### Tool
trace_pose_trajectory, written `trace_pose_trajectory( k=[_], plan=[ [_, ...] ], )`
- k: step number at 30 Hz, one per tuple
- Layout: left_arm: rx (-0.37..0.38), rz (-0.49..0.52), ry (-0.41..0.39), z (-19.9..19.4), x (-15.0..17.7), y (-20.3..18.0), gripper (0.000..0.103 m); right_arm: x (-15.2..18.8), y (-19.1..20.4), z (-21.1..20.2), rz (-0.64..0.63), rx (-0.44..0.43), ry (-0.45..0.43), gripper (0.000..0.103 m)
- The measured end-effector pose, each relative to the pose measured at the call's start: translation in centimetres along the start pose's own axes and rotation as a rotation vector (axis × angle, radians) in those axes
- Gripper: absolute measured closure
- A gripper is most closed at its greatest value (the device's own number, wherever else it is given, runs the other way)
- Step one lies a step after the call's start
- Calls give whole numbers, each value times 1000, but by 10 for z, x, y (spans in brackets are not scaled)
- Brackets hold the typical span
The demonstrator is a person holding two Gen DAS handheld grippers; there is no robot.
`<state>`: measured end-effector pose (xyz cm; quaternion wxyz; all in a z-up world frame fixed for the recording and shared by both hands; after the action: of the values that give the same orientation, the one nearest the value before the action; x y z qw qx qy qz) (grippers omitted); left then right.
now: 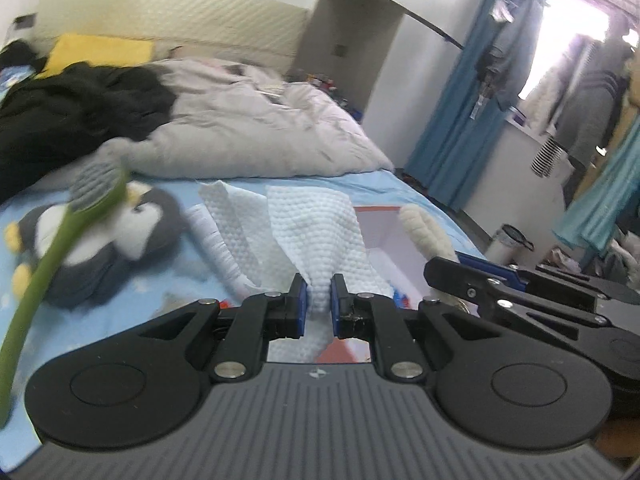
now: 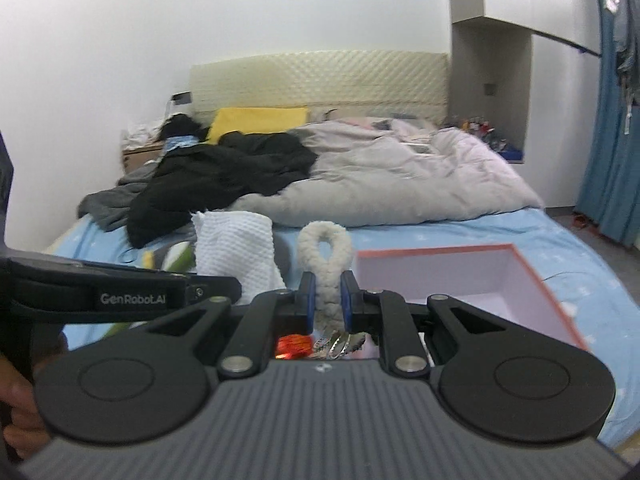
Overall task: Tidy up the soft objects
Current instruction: 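Lift the towel with the left tool while the right tool carries the keychain over the box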
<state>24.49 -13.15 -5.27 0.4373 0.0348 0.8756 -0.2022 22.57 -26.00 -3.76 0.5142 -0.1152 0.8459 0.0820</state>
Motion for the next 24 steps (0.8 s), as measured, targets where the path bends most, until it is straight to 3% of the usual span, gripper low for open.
trace_pose_trajectory(
  k=[5, 10, 19, 24],
  plan=[
    [68, 32, 46, 38, -14, -39, 89, -5, -45, 17, 39, 65, 47, 86],
    [49, 77, 133, 91, -16, -66, 88, 5, -89, 42, 85, 101, 134, 86],
    [102, 39, 330, 190, 2, -88, 88, 47, -164, 90, 207, 148, 349, 85],
    [72, 70, 423, 228, 16, -94, 88, 78, -195, 111, 275, 164, 454, 85]
  ],
)
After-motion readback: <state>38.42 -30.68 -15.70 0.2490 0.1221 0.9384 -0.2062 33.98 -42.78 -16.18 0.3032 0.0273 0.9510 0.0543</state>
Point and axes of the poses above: each gripper's, at about its wrist camera, not at the fingertips, and z roughly the way its jaws point, y to its left, x to its underside, the point moved 7 cm from there along z, roughly the way its jaws point, and after that the axes turned 2 degrees about x, right-handed, at the moved point
